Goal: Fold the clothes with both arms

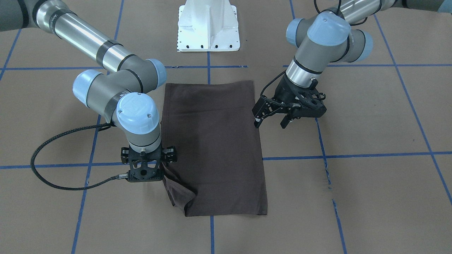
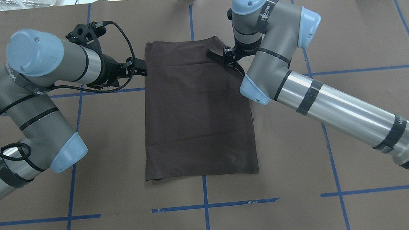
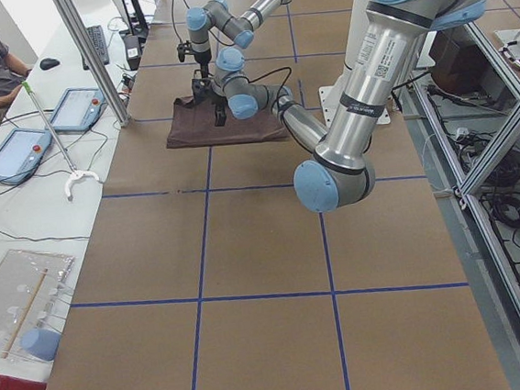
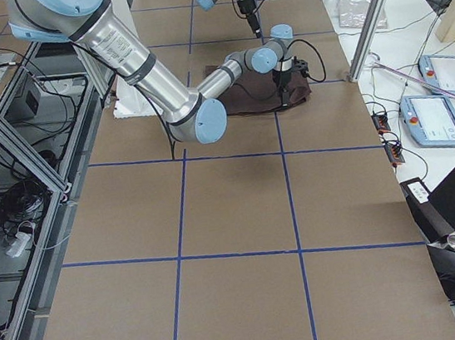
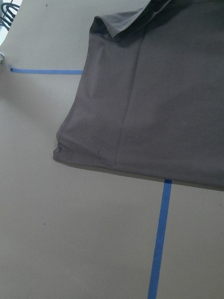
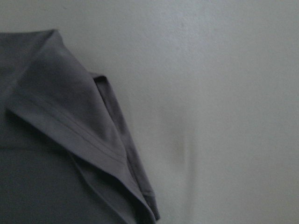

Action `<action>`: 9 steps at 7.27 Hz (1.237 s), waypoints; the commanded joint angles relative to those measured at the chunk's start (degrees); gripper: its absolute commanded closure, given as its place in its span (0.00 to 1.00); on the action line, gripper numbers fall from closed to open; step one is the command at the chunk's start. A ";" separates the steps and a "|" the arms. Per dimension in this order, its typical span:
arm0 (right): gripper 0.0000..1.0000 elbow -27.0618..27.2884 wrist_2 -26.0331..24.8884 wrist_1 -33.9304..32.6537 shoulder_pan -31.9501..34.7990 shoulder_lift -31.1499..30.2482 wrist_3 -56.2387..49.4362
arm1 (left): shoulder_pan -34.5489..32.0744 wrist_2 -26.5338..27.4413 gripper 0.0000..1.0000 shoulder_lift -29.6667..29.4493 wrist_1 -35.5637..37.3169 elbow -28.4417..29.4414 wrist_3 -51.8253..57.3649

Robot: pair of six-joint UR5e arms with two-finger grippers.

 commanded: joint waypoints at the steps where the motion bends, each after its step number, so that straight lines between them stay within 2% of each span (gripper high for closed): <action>1: 0.00 -11.07 -2.41 9.10 -0.06 5.52 0.04 | -1.23 -0.13 0.00 0.27 0.62 0.10 3.32; 3: 0.00 -18.20 -6.70 12.07 -1.28 10.50 0.92 | -4.55 -6.86 0.00 0.18 0.10 -0.17 3.50; 4: 0.00 -18.58 -6.90 12.16 -1.73 11.05 1.01 | -5.70 -7.94 0.00 0.27 0.10 0.01 3.68; 6: 0.00 -20.33 -7.68 14.86 -2.87 11.50 1.10 | -6.24 -8.12 0.00 0.36 0.01 0.27 3.68; 9: 0.00 -23.05 -13.03 16.98 -2.79 11.41 1.01 | -6.07 -8.21 0.00 0.27 0.27 -0.08 3.68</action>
